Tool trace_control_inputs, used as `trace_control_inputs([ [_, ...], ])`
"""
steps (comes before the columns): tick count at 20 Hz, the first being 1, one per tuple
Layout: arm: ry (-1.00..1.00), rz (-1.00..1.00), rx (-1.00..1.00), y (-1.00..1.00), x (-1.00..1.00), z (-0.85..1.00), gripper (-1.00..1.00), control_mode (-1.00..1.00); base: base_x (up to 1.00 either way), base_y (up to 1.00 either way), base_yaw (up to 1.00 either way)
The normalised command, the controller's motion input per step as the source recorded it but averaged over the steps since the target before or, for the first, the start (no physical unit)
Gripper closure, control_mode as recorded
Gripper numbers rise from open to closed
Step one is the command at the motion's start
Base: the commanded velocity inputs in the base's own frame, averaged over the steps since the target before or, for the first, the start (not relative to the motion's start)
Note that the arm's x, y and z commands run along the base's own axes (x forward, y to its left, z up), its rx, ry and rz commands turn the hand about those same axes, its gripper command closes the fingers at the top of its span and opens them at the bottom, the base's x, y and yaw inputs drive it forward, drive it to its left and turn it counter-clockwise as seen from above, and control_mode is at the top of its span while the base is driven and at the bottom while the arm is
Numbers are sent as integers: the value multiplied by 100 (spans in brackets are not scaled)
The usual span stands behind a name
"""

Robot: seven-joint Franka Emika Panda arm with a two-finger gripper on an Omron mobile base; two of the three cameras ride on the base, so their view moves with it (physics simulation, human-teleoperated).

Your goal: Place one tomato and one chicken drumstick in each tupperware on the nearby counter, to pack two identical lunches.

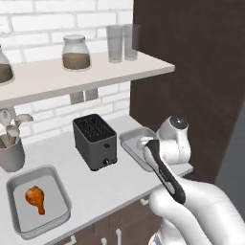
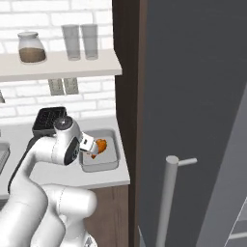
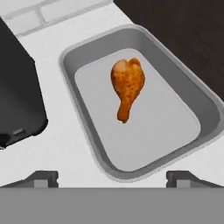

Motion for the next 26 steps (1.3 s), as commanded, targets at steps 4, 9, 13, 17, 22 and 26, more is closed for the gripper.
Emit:
trace_control_inputs([
  [4,0,0,0,20,-72,49,-100,-100,0,0,0],
  [9,5,0,0,3,-36,15,-100,-100,0,0,0],
  [13,5,0,0,4,-3,-9,-100,100,-12,3,0],
  [17,0,0,0,0,0,0,-100,100,-77,71,-6],
  [22,0,0,0,0,0,0,-100,100,-94,52,-36],
  [26,0,0,0,0,0,0,-100,100,-100,0,-67],
])
